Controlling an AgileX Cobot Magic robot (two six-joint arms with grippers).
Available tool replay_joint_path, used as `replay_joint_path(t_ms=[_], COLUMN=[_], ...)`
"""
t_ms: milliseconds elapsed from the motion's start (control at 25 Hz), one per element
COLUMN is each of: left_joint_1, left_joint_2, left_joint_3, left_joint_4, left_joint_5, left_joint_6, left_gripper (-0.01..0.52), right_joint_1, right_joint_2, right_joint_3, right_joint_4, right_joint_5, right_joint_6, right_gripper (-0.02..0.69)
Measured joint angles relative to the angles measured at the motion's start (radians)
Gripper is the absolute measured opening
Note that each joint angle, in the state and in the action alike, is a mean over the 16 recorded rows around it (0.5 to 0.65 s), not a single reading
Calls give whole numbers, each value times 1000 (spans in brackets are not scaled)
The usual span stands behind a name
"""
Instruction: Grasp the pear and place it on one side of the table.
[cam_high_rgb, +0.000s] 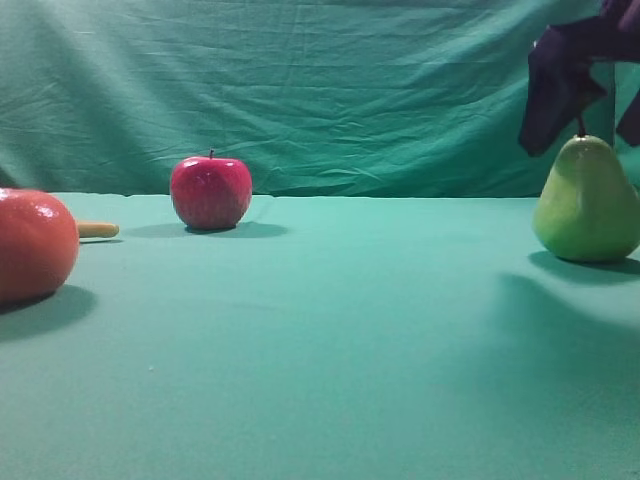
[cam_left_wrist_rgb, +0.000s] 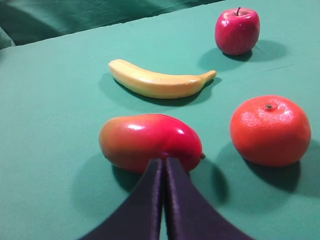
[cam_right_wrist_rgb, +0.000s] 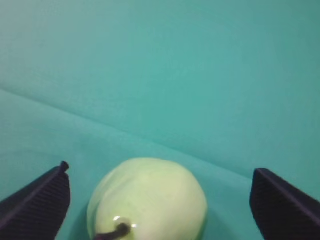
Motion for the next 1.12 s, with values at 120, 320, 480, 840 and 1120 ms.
replay_joint_path(t_ms=[120,320,480,840,1120], left_joint_1=[0,0,0,0,0], left_joint_2=[0,0,0,0,0], left_joint_3=[0,0,0,0,0], left_joint_4=[0,0,0,0,0], left_joint_5=[0,0,0,0,0], left_joint_6=[0,0,0,0,0], left_gripper=[0,0,0,0,0], right_joint_1=[0,0,0,0,0], right_joint_2=[-113,-323,-488,-816,-941], right_joint_3=[-7,24,75,203,253], right_joint_4=[-7,-11,-11,-1,-69], right_joint_5=[80,193,251,289,288], right_joint_6=[18,61,102,167,235], right_gripper=[262,76,8,0,0])
